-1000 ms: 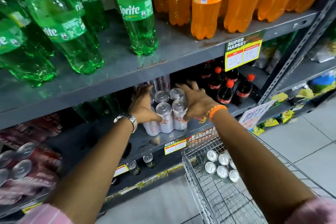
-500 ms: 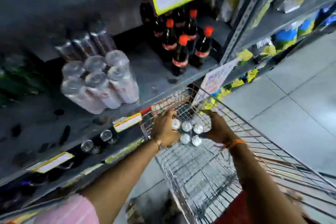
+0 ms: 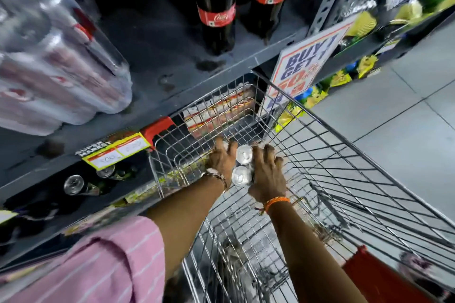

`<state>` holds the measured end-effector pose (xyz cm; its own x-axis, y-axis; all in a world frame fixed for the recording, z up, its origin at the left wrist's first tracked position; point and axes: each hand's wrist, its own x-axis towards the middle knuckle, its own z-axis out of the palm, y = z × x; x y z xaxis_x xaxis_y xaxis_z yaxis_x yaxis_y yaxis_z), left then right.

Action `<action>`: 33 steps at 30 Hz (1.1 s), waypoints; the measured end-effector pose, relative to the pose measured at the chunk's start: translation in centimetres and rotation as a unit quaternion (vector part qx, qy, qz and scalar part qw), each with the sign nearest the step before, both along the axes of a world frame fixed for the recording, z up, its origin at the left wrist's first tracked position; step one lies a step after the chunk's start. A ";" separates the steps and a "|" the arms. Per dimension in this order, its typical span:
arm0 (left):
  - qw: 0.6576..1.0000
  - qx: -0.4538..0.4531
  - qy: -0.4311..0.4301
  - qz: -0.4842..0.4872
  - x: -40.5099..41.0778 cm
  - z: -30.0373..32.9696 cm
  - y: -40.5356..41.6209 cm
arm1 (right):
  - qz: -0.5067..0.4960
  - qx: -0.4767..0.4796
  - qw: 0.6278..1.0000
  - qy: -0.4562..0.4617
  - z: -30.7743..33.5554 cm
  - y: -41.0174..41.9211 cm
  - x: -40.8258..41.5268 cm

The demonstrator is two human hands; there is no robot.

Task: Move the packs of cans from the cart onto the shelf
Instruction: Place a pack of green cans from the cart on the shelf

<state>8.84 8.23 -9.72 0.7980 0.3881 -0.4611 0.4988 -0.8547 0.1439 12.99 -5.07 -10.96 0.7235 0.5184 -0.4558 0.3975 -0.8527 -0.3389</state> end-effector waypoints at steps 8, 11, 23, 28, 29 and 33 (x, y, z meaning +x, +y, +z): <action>0.997 -0.061 -0.027 0.028 -1.7 7.8 -0.5 | 0.014 0.024 0.999 0.022 5.7 -0.6 0.5; 0.997 -0.070 -0.029 0.018 -3.1 13.3 -0.3 | 0.031 0.024 0.999 -0.007 11.3 -1.0 0.1; 0.996 -0.057 -0.060 0.032 -16.6 37.2 5.1 | 0.215 0.044 0.970 -0.101 38.4 3.9 -7.9; 0.991 -0.032 -0.043 0.125 -24.3 41.6 10.6 | 0.345 0.004 0.937 -0.057 43.8 12.7 -12.5; 0.988 -0.021 -0.039 0.148 -25.8 41.8 12.0 | 0.361 0.002 0.931 -0.051 44.1 14.8 -13.5; 0.974 0.022 -0.049 0.218 -30.8 41.8 17.7 | 0.420 0.019 0.905 -0.059 43.5 23.3 -17.4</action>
<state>-21.94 25.92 32.07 0.5917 0.7180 -0.3665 0.8020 -0.5705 0.1770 -4.40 18.28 32.54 0.1084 0.9222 -0.3713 0.9355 -0.2209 -0.2757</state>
